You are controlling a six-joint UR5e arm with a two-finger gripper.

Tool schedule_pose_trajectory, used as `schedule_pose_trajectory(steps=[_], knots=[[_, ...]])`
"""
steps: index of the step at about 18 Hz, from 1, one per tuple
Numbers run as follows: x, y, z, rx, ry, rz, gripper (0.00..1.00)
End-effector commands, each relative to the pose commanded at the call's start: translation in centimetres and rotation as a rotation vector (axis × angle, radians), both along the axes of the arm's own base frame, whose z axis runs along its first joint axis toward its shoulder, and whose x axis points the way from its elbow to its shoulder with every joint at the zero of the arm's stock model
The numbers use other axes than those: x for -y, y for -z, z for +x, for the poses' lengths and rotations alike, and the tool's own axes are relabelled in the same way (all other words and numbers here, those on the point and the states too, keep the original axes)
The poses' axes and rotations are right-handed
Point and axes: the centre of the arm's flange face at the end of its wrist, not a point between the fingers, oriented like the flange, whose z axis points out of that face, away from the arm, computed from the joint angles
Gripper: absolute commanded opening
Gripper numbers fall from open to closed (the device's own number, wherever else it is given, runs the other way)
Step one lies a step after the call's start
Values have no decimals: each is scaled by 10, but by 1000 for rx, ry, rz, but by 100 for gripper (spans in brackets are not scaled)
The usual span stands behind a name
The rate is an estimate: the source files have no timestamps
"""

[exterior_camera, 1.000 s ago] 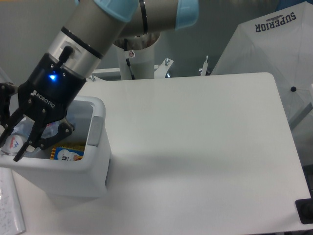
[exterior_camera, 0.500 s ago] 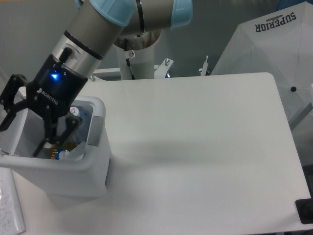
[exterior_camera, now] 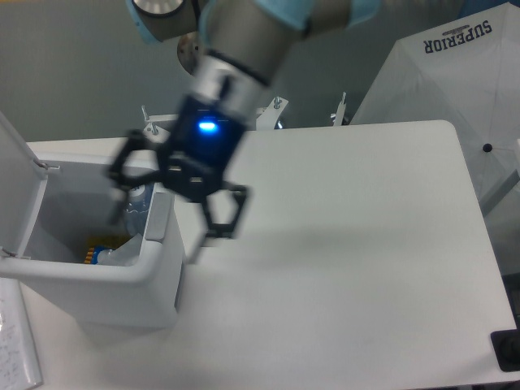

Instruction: Place the trash in the trash can

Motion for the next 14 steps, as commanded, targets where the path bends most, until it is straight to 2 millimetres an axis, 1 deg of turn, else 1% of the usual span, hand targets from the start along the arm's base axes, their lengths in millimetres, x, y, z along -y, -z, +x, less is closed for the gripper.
schedule_pose_trajectory(steps=[1,3,5,7,8,11,12,14], knots=[[10,11,-20,17,-31,-10,100],[39,25,-60,36,-103,-20,100],[56,49,-91,70,-147,-38,100],[65,75,-116,82,-165,-62,100],[74,80,-124,46,-167,-83,100],[101,109,-136,-45,-135,-153,100],[110,122,-137,-91,-106,-186,100],[118,140,-136,-195,-47,-274,100]])
